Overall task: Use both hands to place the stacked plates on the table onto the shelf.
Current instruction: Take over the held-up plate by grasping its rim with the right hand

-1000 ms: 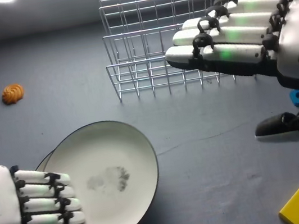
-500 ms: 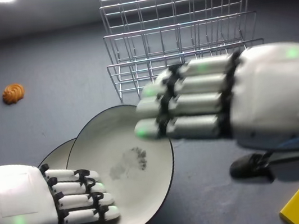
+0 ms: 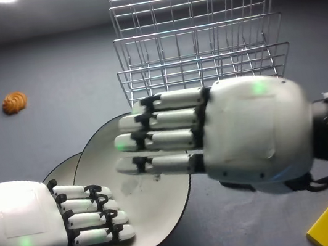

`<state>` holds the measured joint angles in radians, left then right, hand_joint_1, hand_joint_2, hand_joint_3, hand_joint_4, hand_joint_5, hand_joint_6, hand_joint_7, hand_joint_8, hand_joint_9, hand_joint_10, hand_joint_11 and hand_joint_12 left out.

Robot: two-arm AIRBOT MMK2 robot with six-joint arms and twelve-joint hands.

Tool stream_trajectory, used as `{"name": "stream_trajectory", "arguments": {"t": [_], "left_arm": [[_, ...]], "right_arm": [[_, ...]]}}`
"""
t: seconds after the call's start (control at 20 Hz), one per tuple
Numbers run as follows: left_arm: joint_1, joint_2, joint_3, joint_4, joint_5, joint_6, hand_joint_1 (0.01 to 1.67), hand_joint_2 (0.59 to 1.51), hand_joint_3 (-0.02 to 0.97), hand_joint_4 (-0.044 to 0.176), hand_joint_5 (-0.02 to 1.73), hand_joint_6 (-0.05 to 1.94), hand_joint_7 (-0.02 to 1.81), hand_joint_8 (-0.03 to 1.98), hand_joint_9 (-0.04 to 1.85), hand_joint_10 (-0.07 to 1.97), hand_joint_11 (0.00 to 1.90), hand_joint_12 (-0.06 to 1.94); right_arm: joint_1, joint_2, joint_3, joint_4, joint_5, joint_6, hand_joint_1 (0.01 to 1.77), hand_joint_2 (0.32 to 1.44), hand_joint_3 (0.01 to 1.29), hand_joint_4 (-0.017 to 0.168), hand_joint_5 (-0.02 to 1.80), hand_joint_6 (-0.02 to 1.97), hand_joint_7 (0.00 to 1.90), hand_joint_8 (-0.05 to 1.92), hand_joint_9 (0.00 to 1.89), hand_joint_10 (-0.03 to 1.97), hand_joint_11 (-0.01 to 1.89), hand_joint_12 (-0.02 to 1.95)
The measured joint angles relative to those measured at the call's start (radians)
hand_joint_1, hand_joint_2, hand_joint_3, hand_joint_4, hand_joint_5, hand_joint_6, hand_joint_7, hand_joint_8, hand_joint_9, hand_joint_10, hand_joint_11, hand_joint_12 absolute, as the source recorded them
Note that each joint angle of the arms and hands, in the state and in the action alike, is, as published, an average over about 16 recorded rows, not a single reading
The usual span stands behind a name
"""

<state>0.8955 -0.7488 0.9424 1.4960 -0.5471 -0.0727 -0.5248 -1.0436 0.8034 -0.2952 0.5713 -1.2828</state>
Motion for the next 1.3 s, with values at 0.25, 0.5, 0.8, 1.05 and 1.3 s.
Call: {"name": "stream_trajectory", "arguments": {"t": [0.25,0.5,0.8,1.05,1.3], "left_arm": [[-0.003,-0.004,-0.005,-0.016,0.011,0.000,0.02,1.164,0.016,-0.007,0.00,-0.02,-0.01,0.00,0.02,0.01,0.02,-0.01],[-0.005,-0.008,-0.009,-0.035,0.022,0.000,0.02,1.167,0.016,-0.006,0.00,-0.02,-0.01,0.00,0.02,0.01,0.02,-0.01],[-0.005,-0.011,-0.011,-0.053,0.029,0.000,0.02,1.170,0.016,-0.006,-0.01,-0.02,-0.01,0.00,0.02,0.01,0.02,-0.01],[-0.005,-0.013,-0.011,-0.061,0.030,0.000,0.02,1.168,0.016,-0.006,-0.01,-0.02,-0.01,0.00,0.02,0.01,0.02,-0.01],[-0.005,-0.015,-0.009,-0.066,0.029,0.000,0.02,1.167,0.016,-0.006,0.00,-0.02,-0.01,0.00,0.02,0.01,0.02,-0.01]], "right_arm": [[-0.011,-0.086,0.064,0.011,0.010,-0.061,1.25,1.03,0.01,0.001,0.12,0.02,0.06,0.01,0.07,0.00,0.01,0.63],[-0.022,-0.161,0.128,0.026,0.018,-0.100,1.34,1.00,0.01,0.001,0.12,0.02,0.07,0.01,0.09,0.00,0.01,0.71],[-0.030,-0.241,0.203,0.057,0.021,-0.131,1.38,0.97,0.01,0.001,0.15,0.02,0.10,0.01,0.12,0.00,0.01,0.81],[-0.030,-0.293,0.249,0.082,0.022,-0.151,1.31,0.97,0.01,0.001,0.23,0.02,0.19,0.01,0.20,0.03,0.02,0.95],[-0.029,-0.328,0.279,0.096,0.023,-0.155,1.21,0.98,0.01,0.001,0.39,0.02,0.37,0.01,0.36,0.07,0.06,1.16]]}}
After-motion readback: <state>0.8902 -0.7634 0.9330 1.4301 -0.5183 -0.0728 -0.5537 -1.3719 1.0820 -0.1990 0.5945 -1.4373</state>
